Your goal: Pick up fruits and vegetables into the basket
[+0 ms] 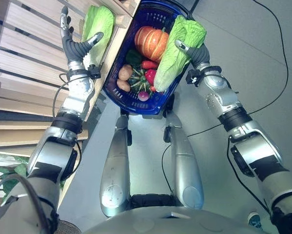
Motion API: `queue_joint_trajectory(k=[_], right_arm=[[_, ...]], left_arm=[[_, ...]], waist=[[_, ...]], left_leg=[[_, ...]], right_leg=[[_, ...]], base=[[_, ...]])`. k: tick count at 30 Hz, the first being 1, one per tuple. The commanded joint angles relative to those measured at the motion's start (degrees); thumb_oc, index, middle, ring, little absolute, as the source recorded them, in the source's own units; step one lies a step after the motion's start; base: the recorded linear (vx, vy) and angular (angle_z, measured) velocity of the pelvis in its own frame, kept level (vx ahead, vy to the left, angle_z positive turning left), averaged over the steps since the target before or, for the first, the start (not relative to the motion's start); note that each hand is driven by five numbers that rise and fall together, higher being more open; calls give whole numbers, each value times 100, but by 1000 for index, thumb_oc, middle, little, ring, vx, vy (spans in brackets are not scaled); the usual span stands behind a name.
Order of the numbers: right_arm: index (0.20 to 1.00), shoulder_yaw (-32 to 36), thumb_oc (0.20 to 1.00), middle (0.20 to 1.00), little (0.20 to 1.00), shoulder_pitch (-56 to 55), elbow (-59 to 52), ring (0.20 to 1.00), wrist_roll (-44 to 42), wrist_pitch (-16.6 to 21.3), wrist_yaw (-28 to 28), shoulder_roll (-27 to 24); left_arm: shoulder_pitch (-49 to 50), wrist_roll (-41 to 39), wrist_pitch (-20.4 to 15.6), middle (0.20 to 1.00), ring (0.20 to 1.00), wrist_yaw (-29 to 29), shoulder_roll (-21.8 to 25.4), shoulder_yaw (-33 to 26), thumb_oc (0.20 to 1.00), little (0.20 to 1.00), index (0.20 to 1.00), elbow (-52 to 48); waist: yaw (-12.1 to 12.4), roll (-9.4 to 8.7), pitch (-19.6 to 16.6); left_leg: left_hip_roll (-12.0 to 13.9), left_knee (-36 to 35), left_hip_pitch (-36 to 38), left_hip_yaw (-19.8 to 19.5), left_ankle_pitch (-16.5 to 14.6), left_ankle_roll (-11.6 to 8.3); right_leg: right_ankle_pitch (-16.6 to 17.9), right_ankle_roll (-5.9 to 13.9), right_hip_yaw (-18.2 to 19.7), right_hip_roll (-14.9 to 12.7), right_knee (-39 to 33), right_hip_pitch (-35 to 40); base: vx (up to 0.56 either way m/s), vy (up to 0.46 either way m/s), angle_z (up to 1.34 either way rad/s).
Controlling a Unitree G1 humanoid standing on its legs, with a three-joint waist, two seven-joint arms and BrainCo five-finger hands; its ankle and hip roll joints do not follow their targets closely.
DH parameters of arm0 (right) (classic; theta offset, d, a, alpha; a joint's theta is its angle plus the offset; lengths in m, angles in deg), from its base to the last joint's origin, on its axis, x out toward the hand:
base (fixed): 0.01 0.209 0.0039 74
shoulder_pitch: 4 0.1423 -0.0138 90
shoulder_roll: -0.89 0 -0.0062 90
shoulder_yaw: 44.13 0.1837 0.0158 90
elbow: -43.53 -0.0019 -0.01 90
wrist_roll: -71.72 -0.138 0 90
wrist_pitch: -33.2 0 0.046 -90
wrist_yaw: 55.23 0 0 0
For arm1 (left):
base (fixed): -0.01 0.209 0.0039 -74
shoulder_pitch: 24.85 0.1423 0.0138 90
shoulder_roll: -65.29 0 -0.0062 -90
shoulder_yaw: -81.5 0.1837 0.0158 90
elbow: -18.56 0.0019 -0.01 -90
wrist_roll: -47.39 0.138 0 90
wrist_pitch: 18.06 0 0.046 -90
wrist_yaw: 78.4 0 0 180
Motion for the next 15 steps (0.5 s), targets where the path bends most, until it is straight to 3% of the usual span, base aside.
queue_joint_trajectory(k=[1,7,15], right_arm=[[200,-66,200,200,200,286,81,200,44,21,-21,-85],[200,-33,200,200,200,775,1435,200,-218,-112,152,107],[200,255,200,200,200,950,2377,200,-777,-206,303,301]], left_arm=[[-171,211,-30,1000,1000,-216,102,-31,1000,1000,1000,130],[-428,379,53,1000,1000,-335,59,198,1000,1000,1000,568],[-559,479,21,1000,1000,-451,-77,302,1000,1000,1000,781]], waist=[[-20,480,-158],[92,596,-158],[154,696,-158]], left_leg=[[-362,109,-225,51,-183,34],[-402,169,-290,26,-178,53],[-439,207,-360,6,-177,76]], right_leg=[[-851,193,-441,154,556,162],[-882,174,-478,139,658,82],[-909,157,-500,130,728,10]], base=[[12,7,6],[2,2,1],[2,13,6]])
